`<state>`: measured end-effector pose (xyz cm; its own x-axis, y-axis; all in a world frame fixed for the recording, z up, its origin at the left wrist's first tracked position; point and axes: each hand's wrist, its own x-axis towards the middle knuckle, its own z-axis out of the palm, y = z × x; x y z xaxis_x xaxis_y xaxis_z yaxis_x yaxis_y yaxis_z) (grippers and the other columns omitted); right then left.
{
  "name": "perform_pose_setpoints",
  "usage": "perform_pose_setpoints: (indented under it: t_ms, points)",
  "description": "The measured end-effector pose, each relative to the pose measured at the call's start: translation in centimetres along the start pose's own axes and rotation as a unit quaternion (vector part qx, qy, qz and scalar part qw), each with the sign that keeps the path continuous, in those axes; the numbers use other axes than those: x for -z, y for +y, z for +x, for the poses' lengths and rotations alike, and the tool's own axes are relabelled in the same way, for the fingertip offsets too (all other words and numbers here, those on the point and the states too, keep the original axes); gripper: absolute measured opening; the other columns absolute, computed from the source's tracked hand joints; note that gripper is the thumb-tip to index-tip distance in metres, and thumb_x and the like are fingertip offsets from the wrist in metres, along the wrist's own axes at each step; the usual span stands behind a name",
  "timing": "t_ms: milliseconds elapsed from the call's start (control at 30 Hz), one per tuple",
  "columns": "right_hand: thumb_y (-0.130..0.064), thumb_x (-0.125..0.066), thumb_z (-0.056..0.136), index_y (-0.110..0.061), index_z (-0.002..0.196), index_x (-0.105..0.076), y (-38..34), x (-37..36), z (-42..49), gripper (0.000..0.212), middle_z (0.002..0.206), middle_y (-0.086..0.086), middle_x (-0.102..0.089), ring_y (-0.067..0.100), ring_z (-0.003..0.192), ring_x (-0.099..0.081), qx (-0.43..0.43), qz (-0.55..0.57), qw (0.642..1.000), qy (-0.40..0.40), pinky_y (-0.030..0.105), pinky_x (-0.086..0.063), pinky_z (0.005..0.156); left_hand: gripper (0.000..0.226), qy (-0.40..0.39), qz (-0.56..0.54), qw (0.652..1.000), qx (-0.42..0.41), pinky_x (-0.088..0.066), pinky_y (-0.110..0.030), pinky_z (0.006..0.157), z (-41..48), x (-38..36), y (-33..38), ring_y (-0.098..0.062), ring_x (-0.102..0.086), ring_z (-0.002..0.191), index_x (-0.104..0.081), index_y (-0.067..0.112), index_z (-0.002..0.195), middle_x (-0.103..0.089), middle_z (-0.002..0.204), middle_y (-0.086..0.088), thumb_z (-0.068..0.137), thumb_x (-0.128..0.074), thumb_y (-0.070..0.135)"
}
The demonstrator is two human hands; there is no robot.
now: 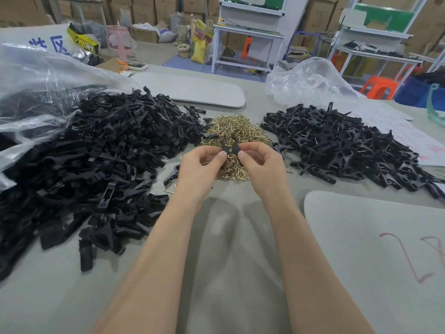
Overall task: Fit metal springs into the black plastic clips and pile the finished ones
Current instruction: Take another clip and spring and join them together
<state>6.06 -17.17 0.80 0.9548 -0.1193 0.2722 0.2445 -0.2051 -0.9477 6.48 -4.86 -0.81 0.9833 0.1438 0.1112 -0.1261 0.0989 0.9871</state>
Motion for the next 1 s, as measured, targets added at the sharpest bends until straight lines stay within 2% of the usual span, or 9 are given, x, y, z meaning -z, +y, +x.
perform_pose_setpoints:
  t_ms: [233, 500, 600, 733, 800, 867, 933, 1000]
  points:
    - [-0.002, -0.060, 0.089, -0.026, 0.082, -0.062, -0.09, -0.07, -0.08, 0.025, 0.077, -0.011, -0.064, -0.007, 0.067, -0.058, 0.001, 0.008, 1.000, -0.012, 0.007, -0.044, 0.066, 0.005, -0.009, 0.006, 1.000, -0.001, -0.054, -0.019, 0.068, 0.07, 0.16, -0.08, -0.005, -0.067, 0.070, -0.065, 0.018, 0.090, -0.070, 0.076, 0.000, 0.089, -0.065, 0.014]
    - [-0.005, -0.060, 0.090, -0.027, 0.083, -0.062, -0.06, -0.04, -0.05, 0.023, 0.074, -0.011, -0.062, -0.009, 0.061, -0.055, 0.002, -0.010, 1.000, -0.004, 0.006, -0.041, 0.060, 0.005, -0.015, 0.006, 1.000, 0.008, -0.051, -0.015, 0.063, 0.04, 0.22, 0.14, -0.003, -0.066, 0.069, -0.067, 0.016, 0.093, -0.070, 0.078, 0.000, 0.089, -0.064, 0.013]
    - [-0.005, -0.060, 0.090, -0.027, 0.083, -0.062, -0.05, -0.13, -0.06, 0.023, 0.074, -0.010, -0.062, -0.008, 0.061, -0.054, 0.002, -0.007, 1.000, 0.002, 0.007, -0.041, 0.059, 0.011, -0.022, 0.005, 1.000, 0.001, -0.050, -0.013, 0.063, -0.09, 0.21, 0.35, 0.000, -0.066, 0.068, -0.066, 0.021, 0.090, -0.068, 0.076, 0.002, 0.090, -0.063, 0.011]
    - [-0.008, -0.061, 0.090, -0.027, 0.087, -0.061, 0.16, -0.14, 0.02, 0.019, 0.079, -0.007, -0.063, 0.004, 0.070, -0.057, -0.021, 0.000, 1.000, 0.001, 0.016, -0.047, 0.064, 0.018, -0.033, 0.035, 0.999, -0.023, -0.052, -0.014, 0.067, -0.14, 0.08, 0.53, 0.000, -0.066, 0.071, -0.064, 0.026, 0.089, -0.067, 0.079, 0.007, 0.092, -0.060, 0.009]
    - [-0.009, -0.062, 0.090, -0.023, 0.100, -0.058, 0.25, -0.25, -0.01, 0.018, 0.083, -0.003, -0.065, 0.008, 0.074, -0.060, -0.039, 0.012, 0.999, -0.007, 0.023, -0.052, 0.072, 0.012, -0.028, 0.061, 0.998, -0.018, -0.054, -0.023, 0.078, -0.08, 0.00, 0.40, -0.008, -0.067, 0.080, -0.064, 0.022, 0.097, -0.067, 0.087, 0.002, 0.092, -0.060, 0.012]
    - [-0.006, -0.062, 0.089, -0.019, 0.111, -0.057, 0.19, -0.40, 0.01, 0.025, 0.087, -0.001, -0.067, 0.008, 0.080, -0.063, -0.049, 0.020, 0.998, -0.027, 0.024, -0.053, 0.079, 0.012, -0.021, 0.064, 0.998, -0.004, -0.055, -0.029, 0.082, 0.01, -0.02, 0.31, -0.012, -0.065, 0.081, -0.065, 0.013, 0.104, -0.067, 0.090, -0.003, 0.092, -0.060, 0.013]
    - [-0.002, -0.061, 0.089, -0.014, 0.107, -0.063, 0.05, -0.45, 0.05, 0.022, 0.091, 0.003, -0.069, 0.009, 0.082, -0.064, -0.036, 0.018, 0.998, -0.044, 0.022, -0.053, 0.081, 0.020, -0.018, 0.042, 0.999, 0.007, -0.055, -0.021, 0.073, 0.06, 0.02, 0.28, -0.004, -0.064, 0.071, -0.065, 0.003, 0.110, -0.067, 0.087, -0.004, 0.093, -0.059, 0.011]
    - [-0.001, -0.062, 0.088, -0.010, 0.103, -0.065, 0.08, -0.37, 0.09, 0.018, 0.091, 0.002, -0.068, 0.007, 0.082, -0.062, -0.026, 0.008, 0.999, -0.037, 0.021, -0.052, 0.081, 0.023, -0.015, 0.028, 0.999, 0.012, -0.051, -0.013, 0.064, -0.01, 0.03, 0.35, 0.003, -0.061, 0.063, -0.064, 0.001, 0.113, -0.066, 0.084, -0.004, 0.093, -0.057, 0.009]
